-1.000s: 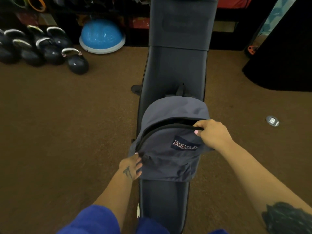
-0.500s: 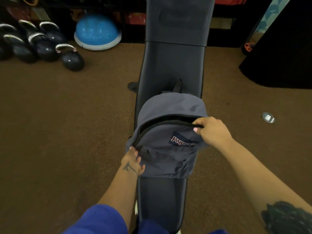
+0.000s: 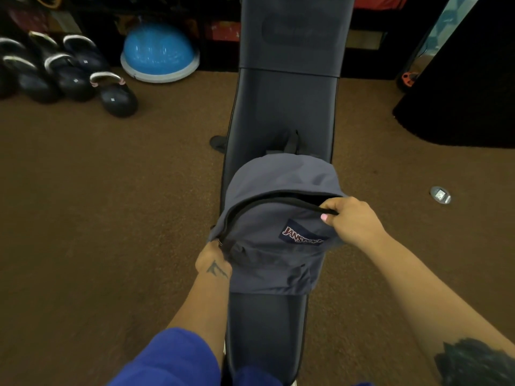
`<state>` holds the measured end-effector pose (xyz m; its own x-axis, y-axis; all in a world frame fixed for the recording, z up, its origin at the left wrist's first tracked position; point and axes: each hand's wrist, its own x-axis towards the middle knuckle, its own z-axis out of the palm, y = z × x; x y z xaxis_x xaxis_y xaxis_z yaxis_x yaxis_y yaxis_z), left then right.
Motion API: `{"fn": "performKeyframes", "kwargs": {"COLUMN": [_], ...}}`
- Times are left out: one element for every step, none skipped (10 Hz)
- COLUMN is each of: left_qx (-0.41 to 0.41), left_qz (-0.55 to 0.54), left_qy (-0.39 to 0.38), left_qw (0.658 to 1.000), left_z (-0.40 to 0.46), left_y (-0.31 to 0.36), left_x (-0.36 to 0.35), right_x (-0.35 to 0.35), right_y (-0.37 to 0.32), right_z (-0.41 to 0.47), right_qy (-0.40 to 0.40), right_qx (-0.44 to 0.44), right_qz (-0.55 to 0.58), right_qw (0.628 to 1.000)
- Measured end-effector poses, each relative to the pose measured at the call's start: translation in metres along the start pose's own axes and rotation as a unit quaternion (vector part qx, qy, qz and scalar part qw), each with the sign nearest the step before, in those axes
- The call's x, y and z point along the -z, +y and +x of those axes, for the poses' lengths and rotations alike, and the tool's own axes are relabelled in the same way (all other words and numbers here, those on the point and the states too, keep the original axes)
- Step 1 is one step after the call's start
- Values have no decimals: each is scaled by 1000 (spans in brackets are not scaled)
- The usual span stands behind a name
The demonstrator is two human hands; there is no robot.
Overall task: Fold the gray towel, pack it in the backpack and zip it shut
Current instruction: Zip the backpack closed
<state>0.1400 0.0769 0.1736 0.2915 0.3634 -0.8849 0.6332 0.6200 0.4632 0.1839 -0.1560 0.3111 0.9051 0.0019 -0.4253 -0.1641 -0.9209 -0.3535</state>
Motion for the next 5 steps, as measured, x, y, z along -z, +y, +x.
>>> {"fn": "performKeyframes", "kwargs": {"left_qx": [-146,-198,-263,-293,-310], "left_qz": [129,243,338,414,489], "left_qy": [48,85,45,2,-34], "left_qw": [980,946,902,862,814], "left_z": [21,16,14,25,32], "left_y": [-15,-12,-4,1,9], "left_x": [13,25,32,42,48], "right_x": [0,-2,-13,-28,-64], "right_y": [1,-2,-9,-27,-53], "right_z": [-1,-1,-5,-20,-36], "right_qy": [12,39,151,296,248], "right_qx": [5,12,35,119,236], "right_qz": [0,-16,-74,-84,-22], "right_qw": [1000,999,985,944,939]}}
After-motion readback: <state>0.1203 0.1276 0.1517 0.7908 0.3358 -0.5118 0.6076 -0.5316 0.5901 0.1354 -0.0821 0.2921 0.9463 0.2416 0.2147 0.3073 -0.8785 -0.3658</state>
